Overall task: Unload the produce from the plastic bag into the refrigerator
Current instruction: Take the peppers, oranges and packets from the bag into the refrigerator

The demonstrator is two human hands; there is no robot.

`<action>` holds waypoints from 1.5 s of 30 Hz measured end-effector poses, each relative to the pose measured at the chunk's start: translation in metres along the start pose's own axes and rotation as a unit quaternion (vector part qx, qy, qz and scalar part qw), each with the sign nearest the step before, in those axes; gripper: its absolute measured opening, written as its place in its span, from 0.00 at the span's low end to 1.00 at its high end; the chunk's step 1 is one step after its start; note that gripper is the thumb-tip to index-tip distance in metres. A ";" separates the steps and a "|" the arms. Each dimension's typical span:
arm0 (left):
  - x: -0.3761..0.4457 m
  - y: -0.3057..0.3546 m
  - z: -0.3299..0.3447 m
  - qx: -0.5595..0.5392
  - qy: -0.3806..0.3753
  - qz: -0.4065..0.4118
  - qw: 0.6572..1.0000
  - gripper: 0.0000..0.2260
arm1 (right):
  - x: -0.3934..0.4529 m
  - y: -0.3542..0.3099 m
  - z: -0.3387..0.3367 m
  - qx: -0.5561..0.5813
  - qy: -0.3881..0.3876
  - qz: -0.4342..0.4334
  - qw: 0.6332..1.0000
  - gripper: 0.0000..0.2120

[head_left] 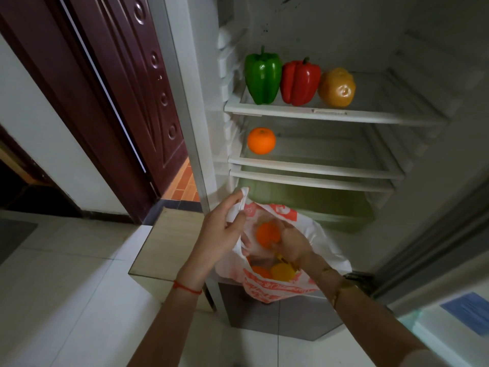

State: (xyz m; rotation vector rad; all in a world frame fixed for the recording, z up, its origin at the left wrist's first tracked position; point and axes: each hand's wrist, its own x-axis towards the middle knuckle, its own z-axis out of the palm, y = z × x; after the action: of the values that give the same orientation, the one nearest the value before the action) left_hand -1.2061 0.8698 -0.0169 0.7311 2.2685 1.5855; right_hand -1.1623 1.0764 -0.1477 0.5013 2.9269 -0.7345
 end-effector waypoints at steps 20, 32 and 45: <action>0.015 -0.003 0.003 0.038 -0.012 -0.005 0.999 0.21 | 0.028 0.005 0.013 0.143 -0.013 0.026 0.989 0.30; 0.026 0.002 0.005 0.008 0.015 -0.008 1.000 0.19 | -0.024 -0.013 -0.065 0.343 0.103 -0.106 0.928 0.35; 0.031 -0.001 0.009 0.012 0.021 0.004 1.000 0.20 | 0.024 -0.027 -0.145 0.330 0.311 -0.039 0.890 0.42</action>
State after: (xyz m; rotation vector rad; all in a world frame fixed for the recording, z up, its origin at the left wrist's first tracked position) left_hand -1.2274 0.8933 -0.0190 0.7197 2.3212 1.5931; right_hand -1.1938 1.1290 -0.0114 0.7927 3.1802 -1.9263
